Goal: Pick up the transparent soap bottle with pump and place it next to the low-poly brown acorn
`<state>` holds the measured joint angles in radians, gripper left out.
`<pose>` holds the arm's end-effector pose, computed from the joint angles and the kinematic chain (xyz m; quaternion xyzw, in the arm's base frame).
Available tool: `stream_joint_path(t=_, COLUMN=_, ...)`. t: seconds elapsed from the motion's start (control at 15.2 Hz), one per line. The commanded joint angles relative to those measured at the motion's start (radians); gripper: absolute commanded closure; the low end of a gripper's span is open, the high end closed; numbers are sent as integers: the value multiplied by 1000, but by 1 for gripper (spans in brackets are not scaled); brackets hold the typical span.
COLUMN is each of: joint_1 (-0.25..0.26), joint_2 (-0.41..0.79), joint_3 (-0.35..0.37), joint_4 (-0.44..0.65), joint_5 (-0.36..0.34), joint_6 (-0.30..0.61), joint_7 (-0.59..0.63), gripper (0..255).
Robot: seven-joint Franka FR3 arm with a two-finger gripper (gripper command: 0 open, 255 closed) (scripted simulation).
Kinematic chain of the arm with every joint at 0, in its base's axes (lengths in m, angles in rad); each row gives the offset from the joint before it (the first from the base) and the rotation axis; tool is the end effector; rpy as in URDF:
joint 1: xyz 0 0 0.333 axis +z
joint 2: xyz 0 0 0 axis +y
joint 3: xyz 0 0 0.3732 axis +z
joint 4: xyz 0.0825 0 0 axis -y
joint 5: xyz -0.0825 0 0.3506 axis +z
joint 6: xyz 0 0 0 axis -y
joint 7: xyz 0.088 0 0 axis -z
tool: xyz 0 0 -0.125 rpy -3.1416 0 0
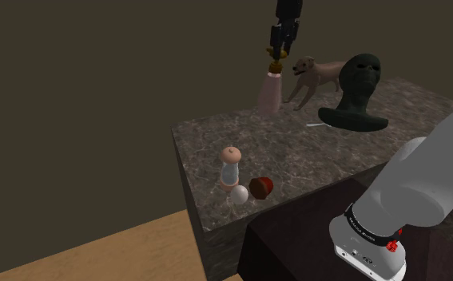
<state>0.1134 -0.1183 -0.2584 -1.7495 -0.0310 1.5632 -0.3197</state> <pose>0.4666 -0.0807 0.6418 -0.9954 -0.0890 0.0351 0.0078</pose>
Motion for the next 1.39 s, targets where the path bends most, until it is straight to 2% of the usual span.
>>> stream_joint_path(t=0.0, joint_1=23, joint_2=-6, joint_3=30, joint_4=-3, joint_5=6, joint_6=-3, joint_7=55, gripper=255)
stream_joint_path(t=0.4, joint_1=92, joint_2=-6, joint_3=120, joint_4=-6, joint_5=28, joint_6=-1, joint_7=212, gripper=255)
stream_joint_path(t=1.32, joint_1=91, joint_2=-19, joint_3=119, joint_4=-209, joint_5=26, joint_6=189, joint_7=211, gripper=255)
